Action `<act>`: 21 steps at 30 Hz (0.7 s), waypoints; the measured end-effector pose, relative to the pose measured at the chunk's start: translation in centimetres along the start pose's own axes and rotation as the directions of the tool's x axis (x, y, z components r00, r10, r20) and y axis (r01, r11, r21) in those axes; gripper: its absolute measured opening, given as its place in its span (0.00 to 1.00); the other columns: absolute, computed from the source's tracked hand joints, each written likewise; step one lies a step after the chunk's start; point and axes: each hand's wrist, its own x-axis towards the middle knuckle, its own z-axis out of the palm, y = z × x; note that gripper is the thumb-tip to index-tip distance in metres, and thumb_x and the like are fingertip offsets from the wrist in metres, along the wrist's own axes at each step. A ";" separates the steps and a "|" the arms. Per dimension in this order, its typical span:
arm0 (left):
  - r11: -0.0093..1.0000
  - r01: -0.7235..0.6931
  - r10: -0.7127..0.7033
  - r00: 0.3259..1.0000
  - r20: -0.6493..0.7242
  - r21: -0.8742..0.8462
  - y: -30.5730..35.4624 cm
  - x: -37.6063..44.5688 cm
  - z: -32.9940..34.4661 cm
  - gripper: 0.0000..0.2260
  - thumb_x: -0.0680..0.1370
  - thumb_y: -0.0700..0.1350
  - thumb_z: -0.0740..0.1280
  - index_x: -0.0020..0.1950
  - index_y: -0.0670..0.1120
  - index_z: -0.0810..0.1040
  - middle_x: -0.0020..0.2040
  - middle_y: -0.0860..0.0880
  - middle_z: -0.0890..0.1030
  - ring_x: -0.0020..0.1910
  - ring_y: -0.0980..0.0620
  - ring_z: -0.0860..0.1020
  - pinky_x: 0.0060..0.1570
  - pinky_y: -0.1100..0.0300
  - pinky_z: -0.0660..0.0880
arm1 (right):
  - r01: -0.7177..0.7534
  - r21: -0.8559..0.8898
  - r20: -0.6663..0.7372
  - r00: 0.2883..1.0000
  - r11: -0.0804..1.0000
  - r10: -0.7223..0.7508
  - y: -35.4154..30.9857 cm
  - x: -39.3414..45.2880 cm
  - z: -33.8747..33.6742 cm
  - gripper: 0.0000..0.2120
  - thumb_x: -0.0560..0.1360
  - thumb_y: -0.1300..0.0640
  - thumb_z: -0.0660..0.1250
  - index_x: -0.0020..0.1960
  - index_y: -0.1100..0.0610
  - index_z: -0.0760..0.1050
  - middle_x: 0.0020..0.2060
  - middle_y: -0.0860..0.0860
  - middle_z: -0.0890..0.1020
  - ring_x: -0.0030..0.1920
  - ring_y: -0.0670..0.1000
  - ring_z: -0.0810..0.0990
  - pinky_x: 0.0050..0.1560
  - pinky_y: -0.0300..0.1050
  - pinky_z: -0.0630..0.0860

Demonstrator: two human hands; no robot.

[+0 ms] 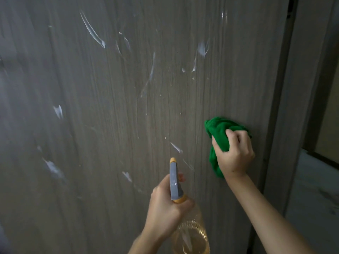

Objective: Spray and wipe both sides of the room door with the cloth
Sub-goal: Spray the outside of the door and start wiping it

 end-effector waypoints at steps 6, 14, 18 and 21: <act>0.999 0.038 -0.038 0.999 -0.013 0.001 -1.8 -0.2 1.1 0.14 0.59 0.48 0.70 0.43 0.57 0.74 0.28 0.51 0.73 0.28 0.52 0.71 0.32 0.48 0.72 | 0.003 -0.012 0.007 1.000 1.000 -0.003 0.0 0.0 0.1 0.15 0.70 0.54 0.74 0.50 0.57 0.72 0.38 0.57 0.77 0.39 0.55 0.74 0.34 0.47 0.70; 0.999 0.009 -0.014 0.989 -0.149 -0.039 -1.8 -1.1 -1.6 0.17 0.60 0.44 0.71 0.48 0.52 0.77 0.33 0.46 0.77 0.30 0.53 0.74 0.34 0.49 0.75 | -0.066 0.009 0.034 0.997 0.998 0.066 -0.8 0.5 -0.5 0.14 0.72 0.52 0.73 0.50 0.57 0.72 0.40 0.57 0.76 0.40 0.57 0.76 0.34 0.49 0.71; 0.999 -0.004 -0.009 0.972 -0.233 -0.053 -2.3 -1.8 -5.0 0.17 0.60 0.42 0.71 0.48 0.50 0.78 0.39 0.45 0.79 0.31 0.53 0.74 0.33 0.52 0.75 | -0.005 0.130 0.008 1.000 0.991 0.004 -3.9 0.7 -0.9 0.13 0.72 0.54 0.73 0.50 0.56 0.71 0.41 0.56 0.75 0.41 0.56 0.74 0.37 0.49 0.69; 0.998 -0.030 0.011 0.956 -0.293 -0.061 -2.7 -2.2 -8.3 0.14 0.61 0.41 0.71 0.46 0.47 0.78 0.39 0.42 0.79 0.31 0.51 0.75 0.31 0.58 0.74 | 0.123 0.259 0.014 0.991 0.958 -0.131 -8.8 1.2 -0.5 0.13 0.72 0.53 0.72 0.50 0.56 0.71 0.42 0.55 0.75 0.40 0.56 0.73 0.37 0.48 0.69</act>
